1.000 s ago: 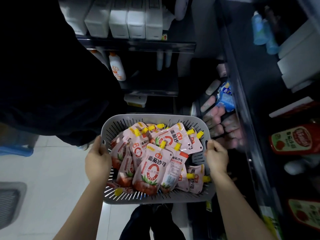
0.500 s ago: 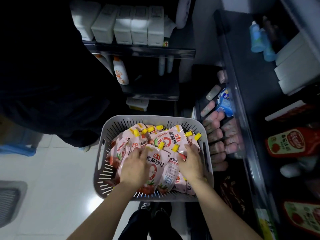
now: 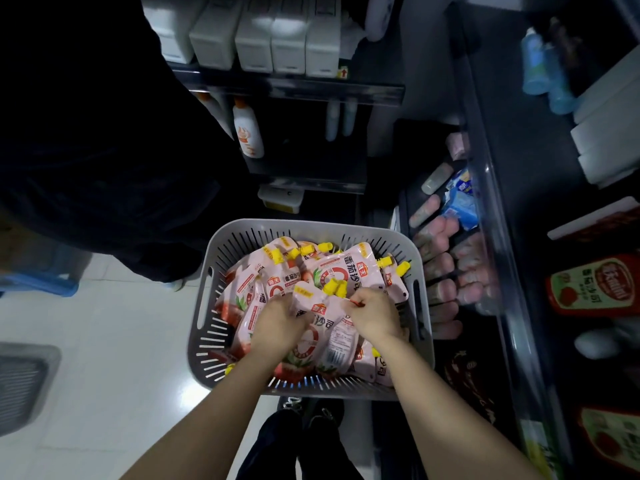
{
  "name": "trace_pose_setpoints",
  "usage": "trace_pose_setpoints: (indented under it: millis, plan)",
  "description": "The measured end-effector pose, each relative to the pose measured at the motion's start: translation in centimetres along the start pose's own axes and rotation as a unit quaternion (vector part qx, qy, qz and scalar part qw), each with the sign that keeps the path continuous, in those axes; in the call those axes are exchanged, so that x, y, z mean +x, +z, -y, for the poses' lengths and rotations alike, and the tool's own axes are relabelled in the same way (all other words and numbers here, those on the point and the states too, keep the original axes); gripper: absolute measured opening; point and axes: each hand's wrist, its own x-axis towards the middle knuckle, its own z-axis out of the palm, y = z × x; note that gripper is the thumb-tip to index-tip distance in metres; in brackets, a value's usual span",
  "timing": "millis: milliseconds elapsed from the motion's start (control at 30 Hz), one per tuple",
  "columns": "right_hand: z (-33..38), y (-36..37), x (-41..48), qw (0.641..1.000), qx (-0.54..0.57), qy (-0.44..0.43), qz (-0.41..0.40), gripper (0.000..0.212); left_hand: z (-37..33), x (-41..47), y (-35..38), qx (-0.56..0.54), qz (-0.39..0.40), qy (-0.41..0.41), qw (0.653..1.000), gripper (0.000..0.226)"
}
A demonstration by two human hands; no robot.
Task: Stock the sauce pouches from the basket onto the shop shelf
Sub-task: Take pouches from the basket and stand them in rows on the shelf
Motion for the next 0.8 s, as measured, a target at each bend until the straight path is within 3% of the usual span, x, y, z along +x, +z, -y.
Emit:
trace_pose_setpoints:
  millis: [100,200,267,367,467,667,733,800]
  plan:
    - [0.9,-0.4,-0.6,0.998,0.045,-0.033,-0.017,0.022,0.3,-0.9,-1.0,-0.036,-0.045,-0.002,0.998,0.039]
    - [2.0,-1.6,-0.8,0.965,0.257,0.034,-0.039,0.024,1.1,-1.2,-2.2,-0.059,-0.073,-0.010,0.996,0.017]
    - [2.5,-2.3,-0.3,0.955,0.294,0.043,-0.019,0.028,1.7,-0.9,-2.9,-0.059,-0.088,-0.028,0.994,0.022]
    - [2.1,-1.8,0.8,0.961,0.270,0.066,0.000,0.022,2.1,-0.9,-3.4,-0.064,-0.082,-0.027,0.994,0.029]
    - [0.4,-0.3,0.9,0.986,0.156,0.047,-0.028,0.025,2.5,-1.2,-3.1,-0.072,-0.065,-0.026,0.995,0.034]
    - [-2.6,0.9,-0.4,0.980,0.001,-0.055,-0.191,0.043,2.6,-1.1,-2.6,-0.084,-0.058,-0.029,0.994,0.031]
    - [-3.3,0.5,0.2,0.984,0.055,-0.018,-0.167,0.050,2.6,-1.0,-2.6,-0.082,-0.056,-0.030,0.995,0.031]
    - [-3.3,0.0,0.7,0.987,0.140,0.027,-0.077,0.056,2.7,-0.9,-2.5,-0.082,-0.056,-0.035,0.994,0.028]
